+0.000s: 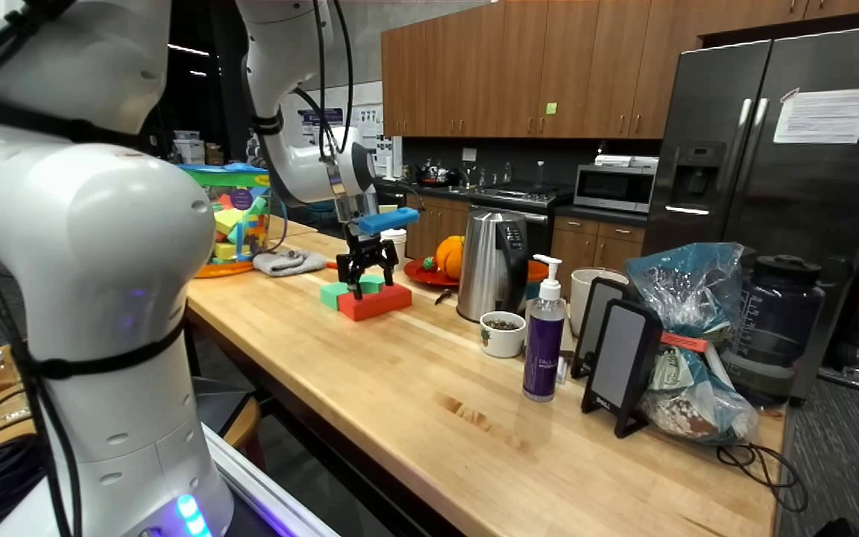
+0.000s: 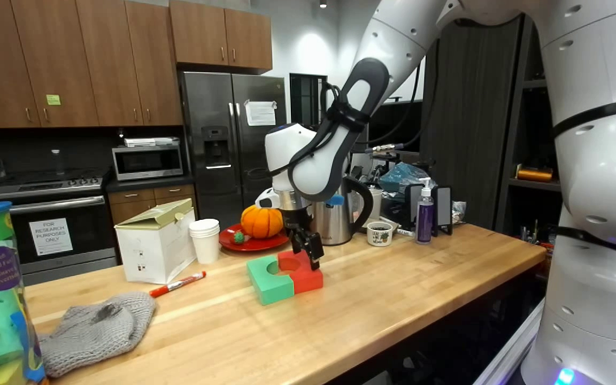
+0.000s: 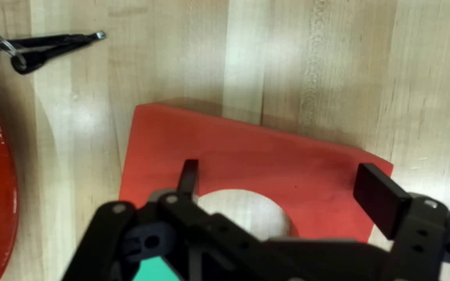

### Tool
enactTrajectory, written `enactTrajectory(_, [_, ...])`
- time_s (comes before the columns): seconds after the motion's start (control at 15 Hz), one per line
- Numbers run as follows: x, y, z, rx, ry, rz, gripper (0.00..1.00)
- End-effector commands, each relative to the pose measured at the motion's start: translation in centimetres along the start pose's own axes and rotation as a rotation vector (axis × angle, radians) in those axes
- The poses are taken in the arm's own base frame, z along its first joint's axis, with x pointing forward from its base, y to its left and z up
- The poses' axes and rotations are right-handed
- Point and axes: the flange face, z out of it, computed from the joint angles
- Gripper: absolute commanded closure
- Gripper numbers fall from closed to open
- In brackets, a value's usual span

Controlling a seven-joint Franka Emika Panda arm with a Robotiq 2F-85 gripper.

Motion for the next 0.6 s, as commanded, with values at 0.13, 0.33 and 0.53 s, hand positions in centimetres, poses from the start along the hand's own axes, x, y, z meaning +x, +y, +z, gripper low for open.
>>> enactTrajectory(0.13, [-0.5,0.4,-1.3,0.009,0.017,0.092,0.0])
enactTrajectory(0.33, [-0.6,0.9,-1.0,0.009,0.02,0.15,0.0])
enactTrajectory(0.53, [-0.9,1.2,-0.6,0.007,0.02,0.213,0.0])
